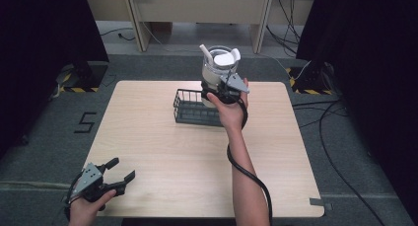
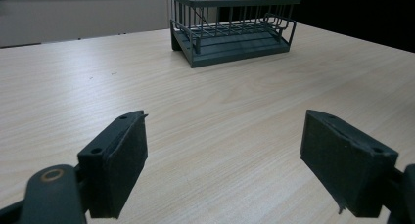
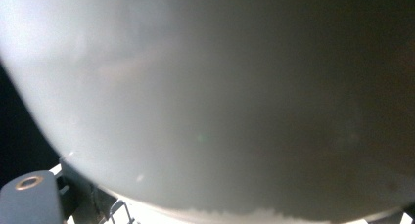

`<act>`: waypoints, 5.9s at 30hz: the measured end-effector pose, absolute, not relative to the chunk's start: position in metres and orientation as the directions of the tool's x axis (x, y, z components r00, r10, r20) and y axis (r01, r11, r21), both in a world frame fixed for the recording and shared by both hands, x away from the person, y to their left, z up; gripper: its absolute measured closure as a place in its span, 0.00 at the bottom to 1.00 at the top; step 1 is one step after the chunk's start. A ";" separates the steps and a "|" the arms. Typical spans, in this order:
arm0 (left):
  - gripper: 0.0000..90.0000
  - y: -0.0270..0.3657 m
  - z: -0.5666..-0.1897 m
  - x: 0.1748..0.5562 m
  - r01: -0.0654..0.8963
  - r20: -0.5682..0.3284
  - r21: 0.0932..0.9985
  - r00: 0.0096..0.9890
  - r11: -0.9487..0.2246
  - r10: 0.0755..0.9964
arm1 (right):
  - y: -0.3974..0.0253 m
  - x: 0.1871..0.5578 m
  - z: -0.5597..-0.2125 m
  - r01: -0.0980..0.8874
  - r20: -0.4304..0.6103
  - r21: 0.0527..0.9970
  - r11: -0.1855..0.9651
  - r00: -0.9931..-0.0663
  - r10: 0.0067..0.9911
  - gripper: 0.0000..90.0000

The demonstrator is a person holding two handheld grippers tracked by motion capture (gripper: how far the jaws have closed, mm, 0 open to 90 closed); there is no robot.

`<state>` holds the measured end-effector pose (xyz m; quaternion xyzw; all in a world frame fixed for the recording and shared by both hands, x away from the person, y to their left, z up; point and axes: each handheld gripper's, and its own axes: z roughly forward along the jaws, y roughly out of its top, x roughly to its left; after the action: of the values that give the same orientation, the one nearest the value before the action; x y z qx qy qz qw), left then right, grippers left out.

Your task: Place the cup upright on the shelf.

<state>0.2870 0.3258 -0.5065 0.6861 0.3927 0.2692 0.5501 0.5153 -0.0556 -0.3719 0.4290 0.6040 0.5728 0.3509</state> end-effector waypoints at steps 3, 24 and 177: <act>0.19 0.326 -0.506 0.287 0.243 -0.064 0.966 0.546 -0.085 0.835 | -0.054 0.519 -0.372 0.121 0.065 0.992 -0.020 -0.381 0.922 0.12; 0.19 0.326 -0.506 0.287 0.242 -0.067 0.967 0.545 -0.080 0.836 | -0.040 0.538 -0.387 0.159 0.060 0.987 0.000 -0.371 0.926 0.12; 0.19 0.325 -0.507 0.287 0.250 -0.072 0.965 0.544 -0.080 0.836 | -0.141 0.455 -0.439 0.336 0.014 0.937 0.092 -0.298 0.955 0.11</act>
<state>0.2869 0.3252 -0.5069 0.6852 0.3963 0.2659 0.5502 0.4552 -0.1408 -0.4386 0.4896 0.6591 0.4631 0.3337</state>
